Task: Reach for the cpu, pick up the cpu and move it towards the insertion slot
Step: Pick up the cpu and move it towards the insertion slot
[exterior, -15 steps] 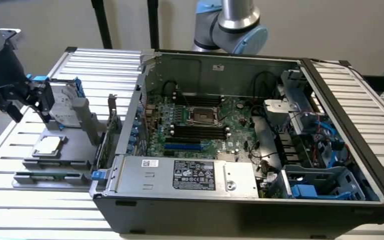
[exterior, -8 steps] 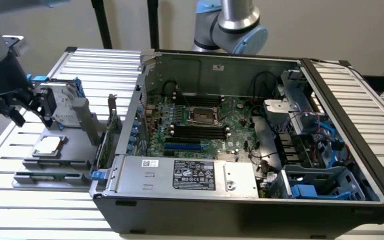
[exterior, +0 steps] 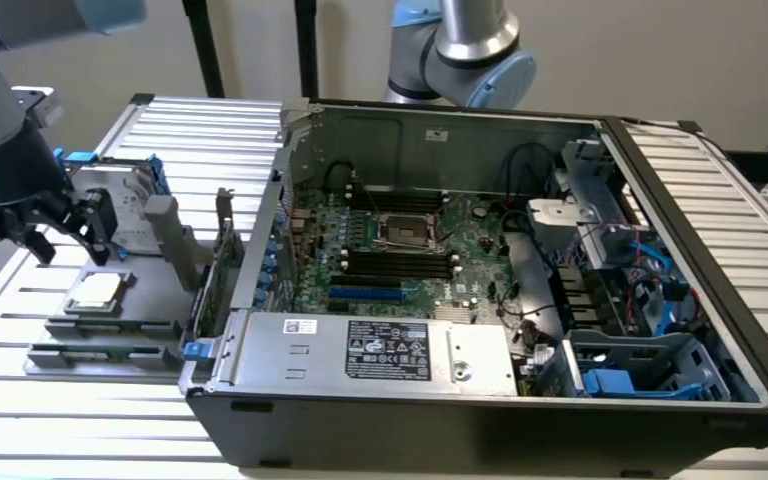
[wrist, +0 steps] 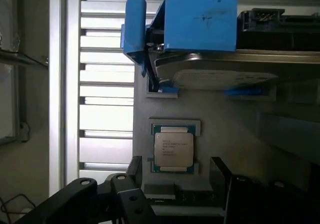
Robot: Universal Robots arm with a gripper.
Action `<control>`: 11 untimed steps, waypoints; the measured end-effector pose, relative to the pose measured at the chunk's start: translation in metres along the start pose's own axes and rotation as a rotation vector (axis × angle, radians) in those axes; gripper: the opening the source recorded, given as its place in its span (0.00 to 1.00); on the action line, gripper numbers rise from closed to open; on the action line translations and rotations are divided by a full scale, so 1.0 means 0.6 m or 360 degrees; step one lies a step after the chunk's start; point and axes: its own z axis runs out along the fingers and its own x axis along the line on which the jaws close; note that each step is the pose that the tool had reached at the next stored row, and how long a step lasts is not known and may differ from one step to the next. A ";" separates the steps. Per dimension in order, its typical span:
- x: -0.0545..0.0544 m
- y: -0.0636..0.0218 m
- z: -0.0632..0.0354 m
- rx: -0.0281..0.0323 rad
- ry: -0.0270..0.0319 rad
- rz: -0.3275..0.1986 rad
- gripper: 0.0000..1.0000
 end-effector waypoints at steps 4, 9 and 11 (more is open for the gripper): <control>0.000 -0.003 0.012 -0.00001 -0.00003 0.0000 0.73; -0.002 -0.008 0.027 0.00000 -0.00001 0.0000 0.73; -0.003 -0.009 0.033 -0.00001 -0.00003 0.0000 0.73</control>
